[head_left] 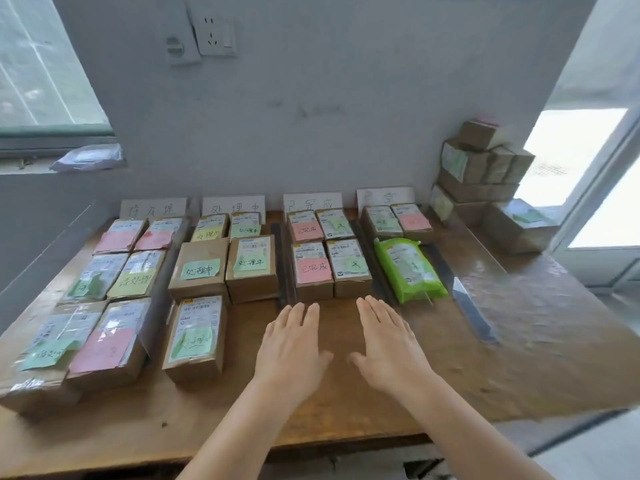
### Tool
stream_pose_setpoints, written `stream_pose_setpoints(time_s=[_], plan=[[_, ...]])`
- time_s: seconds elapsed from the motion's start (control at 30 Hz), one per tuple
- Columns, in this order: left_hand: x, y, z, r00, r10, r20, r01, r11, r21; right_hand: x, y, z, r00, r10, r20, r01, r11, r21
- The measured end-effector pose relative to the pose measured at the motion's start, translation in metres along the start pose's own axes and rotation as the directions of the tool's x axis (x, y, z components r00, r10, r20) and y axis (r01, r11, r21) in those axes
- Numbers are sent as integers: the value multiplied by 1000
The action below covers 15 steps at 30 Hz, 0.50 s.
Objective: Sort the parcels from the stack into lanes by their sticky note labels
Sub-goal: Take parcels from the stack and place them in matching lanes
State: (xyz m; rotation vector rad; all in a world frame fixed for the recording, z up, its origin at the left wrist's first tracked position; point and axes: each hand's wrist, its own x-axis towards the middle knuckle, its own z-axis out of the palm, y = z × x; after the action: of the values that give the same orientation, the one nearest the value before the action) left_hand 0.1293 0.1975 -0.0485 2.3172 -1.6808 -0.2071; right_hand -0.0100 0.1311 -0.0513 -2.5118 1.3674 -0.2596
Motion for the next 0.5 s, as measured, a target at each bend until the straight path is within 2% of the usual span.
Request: stream_pose_setpoints(time_s=[0.27, 0.5], plan=[[-7, 119, 26, 996, 91, 11, -89, 992, -88, -54, 108, -52, 997, 80, -19, -80, 997, 12], [-5, 203, 46, 983, 185, -4, -185, 980, -79, -80, 187, -90, 992, 123, -19, -123, 992, 25]])
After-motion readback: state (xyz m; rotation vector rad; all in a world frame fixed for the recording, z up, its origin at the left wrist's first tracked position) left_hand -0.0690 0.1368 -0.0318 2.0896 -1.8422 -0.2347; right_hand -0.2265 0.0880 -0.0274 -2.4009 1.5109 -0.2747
